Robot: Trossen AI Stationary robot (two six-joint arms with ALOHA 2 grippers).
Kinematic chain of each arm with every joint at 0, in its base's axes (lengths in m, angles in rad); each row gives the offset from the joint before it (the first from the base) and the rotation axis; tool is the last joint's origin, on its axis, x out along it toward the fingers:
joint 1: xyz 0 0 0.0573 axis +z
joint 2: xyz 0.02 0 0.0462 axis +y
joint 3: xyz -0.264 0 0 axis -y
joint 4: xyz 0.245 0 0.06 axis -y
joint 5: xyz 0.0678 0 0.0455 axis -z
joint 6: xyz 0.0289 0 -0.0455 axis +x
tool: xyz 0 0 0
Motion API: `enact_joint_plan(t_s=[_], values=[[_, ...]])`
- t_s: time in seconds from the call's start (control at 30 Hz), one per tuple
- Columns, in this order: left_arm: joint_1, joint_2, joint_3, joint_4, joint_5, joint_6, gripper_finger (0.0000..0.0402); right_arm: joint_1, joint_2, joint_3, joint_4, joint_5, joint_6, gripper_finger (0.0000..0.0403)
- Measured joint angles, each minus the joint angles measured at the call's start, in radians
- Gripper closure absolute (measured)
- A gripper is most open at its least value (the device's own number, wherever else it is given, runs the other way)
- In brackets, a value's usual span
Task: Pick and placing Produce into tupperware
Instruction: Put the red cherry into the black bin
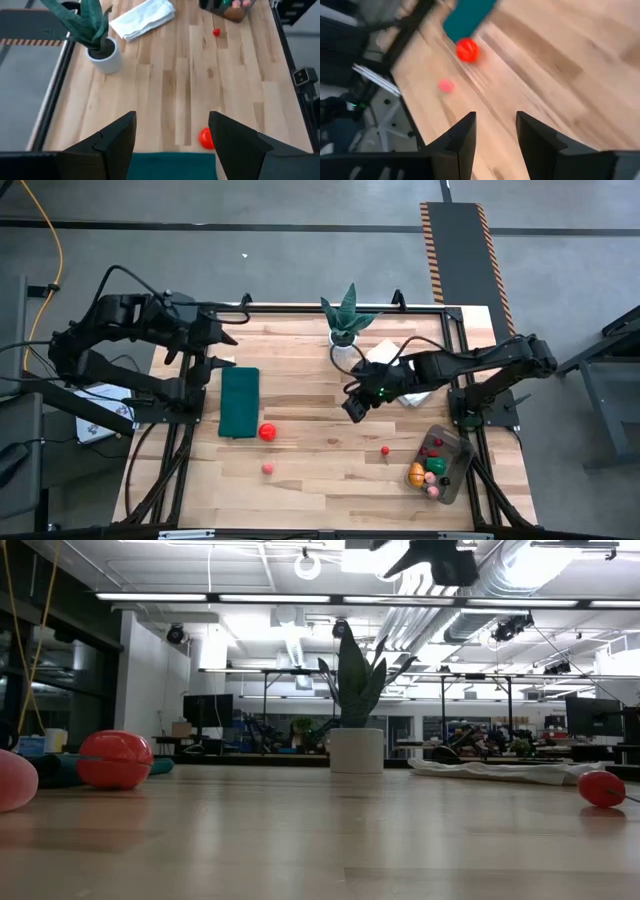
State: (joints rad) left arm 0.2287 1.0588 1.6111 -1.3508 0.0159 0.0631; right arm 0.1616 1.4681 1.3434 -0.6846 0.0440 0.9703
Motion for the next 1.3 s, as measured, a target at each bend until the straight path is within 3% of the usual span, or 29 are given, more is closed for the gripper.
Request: enact_joint_plan(t_s=[0.2, 0.6, 1.0, 1.3], values=[[0.000, -0.150, -0.239, 0.169, 0.066, -0.099, 0.0165, 0.024, 0.037, 0.000, -0.070, -0.061, 0.103, 0.0274], [0.000, -0.383, -0.650, 0.497, 0.083, -0.276, 0.0165, 0.049, 0.100, 0.000, -0.202, -0.156, 0.291, 0.0274], [0.000, -0.415, -0.875, 0.763, 0.203, -0.323, 0.0165, 0.114, 0.200, 0.000, -0.284, -0.234, 0.446, 0.0274], [0.000, -0.417, -0.978, 0.811, 0.270, -0.332, 0.0165, 0.186, 0.250, 0.000, -0.293, -0.200, 0.516, 0.0274]])
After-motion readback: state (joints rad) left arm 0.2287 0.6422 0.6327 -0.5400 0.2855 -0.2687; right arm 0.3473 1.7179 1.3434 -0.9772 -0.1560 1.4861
